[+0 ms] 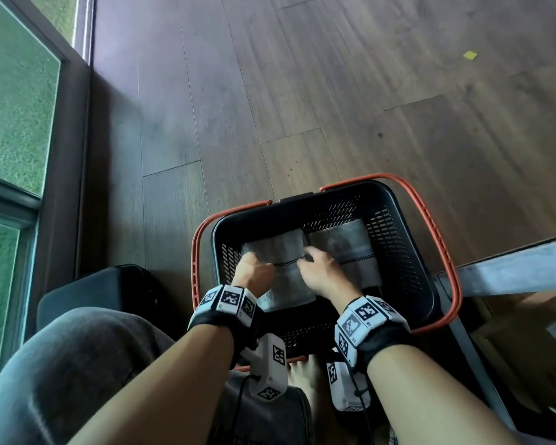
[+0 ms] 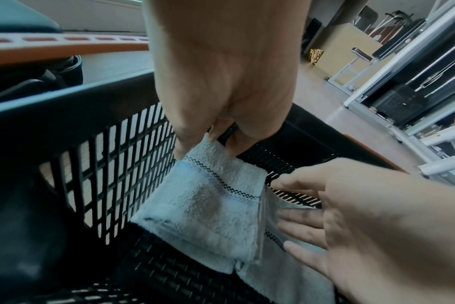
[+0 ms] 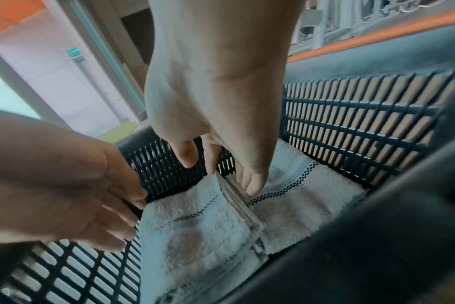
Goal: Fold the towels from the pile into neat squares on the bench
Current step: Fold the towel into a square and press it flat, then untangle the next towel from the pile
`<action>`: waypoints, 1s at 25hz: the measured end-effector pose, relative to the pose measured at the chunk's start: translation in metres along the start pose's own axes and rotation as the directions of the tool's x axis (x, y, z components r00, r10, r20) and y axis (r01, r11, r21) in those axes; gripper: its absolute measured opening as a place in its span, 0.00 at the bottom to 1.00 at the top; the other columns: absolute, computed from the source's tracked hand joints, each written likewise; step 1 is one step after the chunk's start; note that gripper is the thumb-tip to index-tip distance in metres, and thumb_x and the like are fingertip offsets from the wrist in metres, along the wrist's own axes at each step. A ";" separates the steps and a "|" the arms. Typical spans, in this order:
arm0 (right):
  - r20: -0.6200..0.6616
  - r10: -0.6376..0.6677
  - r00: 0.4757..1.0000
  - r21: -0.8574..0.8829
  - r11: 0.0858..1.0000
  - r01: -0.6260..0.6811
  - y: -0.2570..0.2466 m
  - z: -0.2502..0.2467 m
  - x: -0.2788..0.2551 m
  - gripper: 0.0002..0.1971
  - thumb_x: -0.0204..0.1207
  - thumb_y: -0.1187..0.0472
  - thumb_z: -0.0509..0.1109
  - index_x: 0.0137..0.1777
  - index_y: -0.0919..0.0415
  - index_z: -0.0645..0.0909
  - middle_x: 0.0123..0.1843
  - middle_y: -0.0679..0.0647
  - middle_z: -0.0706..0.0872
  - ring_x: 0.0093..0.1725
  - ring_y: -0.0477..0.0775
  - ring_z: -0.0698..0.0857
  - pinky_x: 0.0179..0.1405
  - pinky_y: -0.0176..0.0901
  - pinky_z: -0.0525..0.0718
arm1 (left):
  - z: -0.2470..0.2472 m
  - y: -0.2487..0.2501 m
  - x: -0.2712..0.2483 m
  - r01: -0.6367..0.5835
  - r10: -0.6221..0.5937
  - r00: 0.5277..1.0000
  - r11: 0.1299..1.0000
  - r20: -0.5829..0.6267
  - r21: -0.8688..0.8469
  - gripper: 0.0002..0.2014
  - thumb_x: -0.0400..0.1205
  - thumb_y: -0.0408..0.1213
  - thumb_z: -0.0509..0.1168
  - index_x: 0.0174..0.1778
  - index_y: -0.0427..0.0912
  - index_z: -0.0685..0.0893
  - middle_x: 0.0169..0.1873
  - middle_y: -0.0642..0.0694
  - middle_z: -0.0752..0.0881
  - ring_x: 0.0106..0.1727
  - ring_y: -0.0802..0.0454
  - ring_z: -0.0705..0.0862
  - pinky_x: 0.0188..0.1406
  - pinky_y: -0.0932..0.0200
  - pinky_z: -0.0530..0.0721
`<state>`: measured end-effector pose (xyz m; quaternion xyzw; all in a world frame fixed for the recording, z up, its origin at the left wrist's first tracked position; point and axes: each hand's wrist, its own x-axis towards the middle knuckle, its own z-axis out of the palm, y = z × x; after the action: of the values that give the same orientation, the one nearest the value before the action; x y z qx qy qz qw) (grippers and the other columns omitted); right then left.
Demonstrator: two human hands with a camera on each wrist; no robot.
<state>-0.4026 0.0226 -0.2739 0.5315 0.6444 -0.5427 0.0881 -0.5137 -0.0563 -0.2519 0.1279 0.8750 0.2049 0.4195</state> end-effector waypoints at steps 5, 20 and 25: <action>-0.166 -0.014 0.986 0.010 1.000 0.016 -0.009 -0.028 -0.042 0.11 0.82 0.54 0.57 0.54 0.48 0.81 0.61 0.56 0.86 0.58 0.60 0.83 0.56 0.45 0.79 | 0.002 0.020 -0.035 -0.111 0.114 0.991 0.993 0.076 -0.036 0.21 0.77 0.36 0.62 0.65 0.31 0.79 0.63 0.33 0.83 0.64 0.35 0.82 0.62 0.49 0.81; -0.633 -0.133 0.763 0.089 0.966 0.241 -0.067 -0.133 -0.259 0.14 0.82 0.56 0.57 0.57 0.60 0.81 0.61 0.64 0.87 0.60 0.67 0.83 0.52 0.49 0.76 | -0.048 0.122 -0.241 -0.624 0.628 0.776 0.777 0.054 -0.082 0.04 0.77 0.36 0.66 0.38 0.43 0.85 0.24 0.50 0.80 0.32 0.51 0.79 0.29 0.64 0.74; -0.674 -0.076 0.735 0.115 0.972 0.207 -0.053 -0.155 -0.298 0.13 0.77 0.52 0.56 0.48 0.56 0.80 0.55 0.62 0.89 0.56 0.66 0.86 0.53 0.50 0.82 | -0.039 0.134 -0.280 -0.709 0.712 0.689 0.701 0.138 -0.079 0.07 0.76 0.37 0.66 0.39 0.39 0.87 0.29 0.46 0.84 0.34 0.48 0.81 0.37 0.60 0.78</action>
<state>-0.2470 -0.0224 0.0254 0.6447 0.6196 -0.3793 -0.2379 -0.3654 -0.0592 0.0237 0.4679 0.7194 0.3486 0.3767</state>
